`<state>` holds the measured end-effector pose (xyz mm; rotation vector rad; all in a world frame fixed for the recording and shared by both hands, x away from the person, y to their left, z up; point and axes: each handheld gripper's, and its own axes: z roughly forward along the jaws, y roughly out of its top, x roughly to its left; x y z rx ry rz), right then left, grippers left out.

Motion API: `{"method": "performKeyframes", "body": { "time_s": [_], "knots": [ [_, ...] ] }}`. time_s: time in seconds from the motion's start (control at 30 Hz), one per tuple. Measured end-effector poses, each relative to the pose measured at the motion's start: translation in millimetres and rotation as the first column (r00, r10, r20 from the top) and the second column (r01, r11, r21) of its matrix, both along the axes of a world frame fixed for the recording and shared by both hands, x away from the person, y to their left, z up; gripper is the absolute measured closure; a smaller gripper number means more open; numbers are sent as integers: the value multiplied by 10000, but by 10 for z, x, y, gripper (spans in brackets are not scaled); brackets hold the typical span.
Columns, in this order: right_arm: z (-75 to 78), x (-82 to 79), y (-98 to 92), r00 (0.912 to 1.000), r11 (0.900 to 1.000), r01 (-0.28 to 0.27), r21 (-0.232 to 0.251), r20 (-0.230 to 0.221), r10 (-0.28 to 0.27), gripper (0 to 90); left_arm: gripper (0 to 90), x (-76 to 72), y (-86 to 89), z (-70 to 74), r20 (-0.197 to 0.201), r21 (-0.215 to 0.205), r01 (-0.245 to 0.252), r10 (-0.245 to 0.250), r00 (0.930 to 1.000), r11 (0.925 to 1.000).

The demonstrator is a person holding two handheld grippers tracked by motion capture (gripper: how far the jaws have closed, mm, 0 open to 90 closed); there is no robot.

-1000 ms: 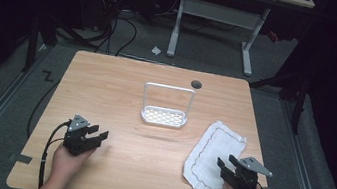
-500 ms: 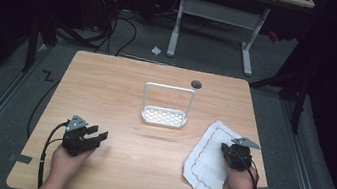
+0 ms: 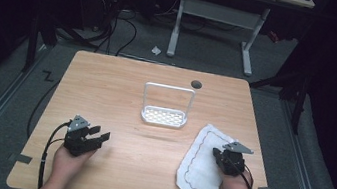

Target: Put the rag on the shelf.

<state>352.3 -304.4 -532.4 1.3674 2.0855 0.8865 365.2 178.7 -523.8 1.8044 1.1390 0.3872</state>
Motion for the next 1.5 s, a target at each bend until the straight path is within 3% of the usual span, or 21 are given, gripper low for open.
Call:
{"method": "performKeyframes", "body": {
  "time_s": [0.27, 0.5, 0.6, 0.67, 0.7, 0.8, 0.87, 0.93, 1.03, 1.07, 1.1, 1.17, 1.23, 1.37, 1.4, 1.5],
  "knots": [
    [7, -141, 373, 9932, 9932, -1156, -161, -119, 1155, 900, 488, -28, -43, 2, 41, 39, 218, -218, 9998, 9998],
    [2, -206, 690, 9758, 9751, -2188, -349, -67, 2187, 900, 489, -41, -100, -4, 10, 59, 394, -394, 9992, 9992],
    [23, -242, 758, 9709, 9695, -2389, -544, 29, 2394, 900, 495, -81, -174, 12, 5, -24, 648, -648, 9979, 9979],
    [75, -293, 716, 9731, 9728, -2289, -371, 197, 2297, 900, 497, -122, -265, 28, 4, -216, 909, -909, 9959, 9956],
    [100, -324, 673, 9745, 9746, -2216, -318, 285, 2225, 900, 497, -146, -324, 34, 28, -281, 1120, -1119, 9937, 9933],
    [129, -400, 505, 9821, 9822, -1849, -322, 301, 1858, 900, 499, -205, -508, 38, 240, 300, 1717, -1724, 9847, 9847],
    [126, -438, 390, 9857, 9857, -1659, -304, 235, 1666, 900, 515, -226, -577, 28, 200, 449, 1929, -1939, 9808, 9802],
    [100, -467, 305, 9880, 9879, -1545, -143, 23, 1546, 900, 543, -240, -609, 27, 90, 362, 2079, -2083, 9780, 9775],
    [35, -499, 273, 9868, 9872, -1595, -82, -294, 1592, 900, 695, -274, -684, 45, -312, -400, 2443, -2456, 9689, 9689],
    [19, -506, 284, 9858, 9862, -1651, -118, -321, 1646, 900, 734, -288, -753, 46, -530, -846, 2694, -2743, 9602, 9593],
    [17, -508, 293, 9858, 9860, -1658, -182, -287, 1653, 900, 750, -312, -844, 48, -562, -998, 2967, -3031, 9513, 9497],
    [17, -502, 310, 9857, 9859, -1663, -204, -302, 1656, 900, 798, -356, -1074, 45, -584, -945, 3442, -3503, 9348, 9341],
    [16, -499, 314, 9857, 9858, -1662, -218, -311, 1655, 900, 826, -353, -1325, 32, -575, -650, 3809, -3846, 9213, 9223],
    [14, -497, 311, 9865, 9870, -1602, -93, -371, 1598, 900, 873, -265, -1745, -10, -553, -223, 3969, -3976, 9159, 9176],
    [14, -498, 312, 9864, 9868, -1614, -135, -348, 1609, 900, 876, -245, -1831, -29, -635, -100, 4081, -4079, 9108, 9129],
    [10, -505, 317, 9861, 9863, -1642, -182, -298, 1636, 900, 878, -220, -2007, -102, -835, 717, 4200, -4142, 9064, 9047]
  ]
}}
